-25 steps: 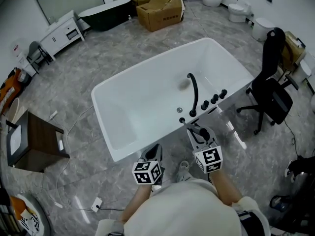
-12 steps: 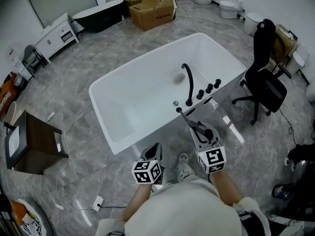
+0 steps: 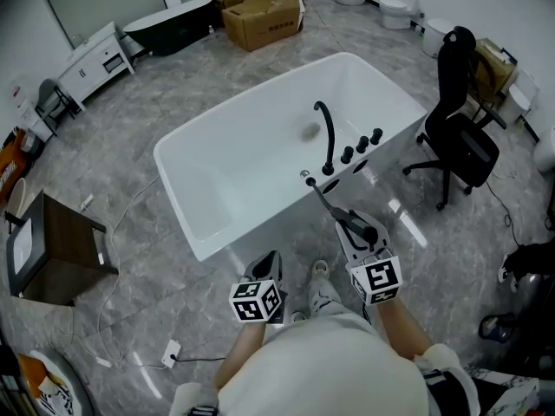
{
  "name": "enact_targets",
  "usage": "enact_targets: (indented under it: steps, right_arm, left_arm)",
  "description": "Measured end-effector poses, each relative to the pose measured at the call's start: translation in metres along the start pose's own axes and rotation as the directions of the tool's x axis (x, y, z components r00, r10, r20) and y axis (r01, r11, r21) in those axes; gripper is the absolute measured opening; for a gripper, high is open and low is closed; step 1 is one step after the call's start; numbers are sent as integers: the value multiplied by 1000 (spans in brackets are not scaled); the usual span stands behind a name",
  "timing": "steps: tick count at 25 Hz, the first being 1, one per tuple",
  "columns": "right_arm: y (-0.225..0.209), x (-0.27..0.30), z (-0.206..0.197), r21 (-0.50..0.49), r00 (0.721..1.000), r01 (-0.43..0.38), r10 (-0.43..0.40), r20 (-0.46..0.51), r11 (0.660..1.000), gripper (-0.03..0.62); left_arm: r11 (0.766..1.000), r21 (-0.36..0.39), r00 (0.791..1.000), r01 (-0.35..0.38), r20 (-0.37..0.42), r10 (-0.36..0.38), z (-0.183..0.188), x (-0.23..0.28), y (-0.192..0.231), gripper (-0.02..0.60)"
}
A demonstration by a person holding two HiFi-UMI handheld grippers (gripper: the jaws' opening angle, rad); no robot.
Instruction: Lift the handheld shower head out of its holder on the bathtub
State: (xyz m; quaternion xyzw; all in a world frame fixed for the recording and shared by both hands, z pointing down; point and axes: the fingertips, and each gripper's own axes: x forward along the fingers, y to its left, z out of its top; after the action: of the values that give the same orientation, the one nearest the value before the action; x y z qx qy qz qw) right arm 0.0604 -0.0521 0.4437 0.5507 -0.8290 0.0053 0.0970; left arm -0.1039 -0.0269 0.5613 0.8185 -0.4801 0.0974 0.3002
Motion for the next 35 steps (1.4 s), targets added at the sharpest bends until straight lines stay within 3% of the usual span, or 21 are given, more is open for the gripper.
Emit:
enact_targets:
  steps: [35]
  right_arm:
    - [-1,-17,-7,89,998,59,-58,-11,994,144]
  left_arm:
    - [1000,9,1000,18,7,-18,-5,-8,-6,20]
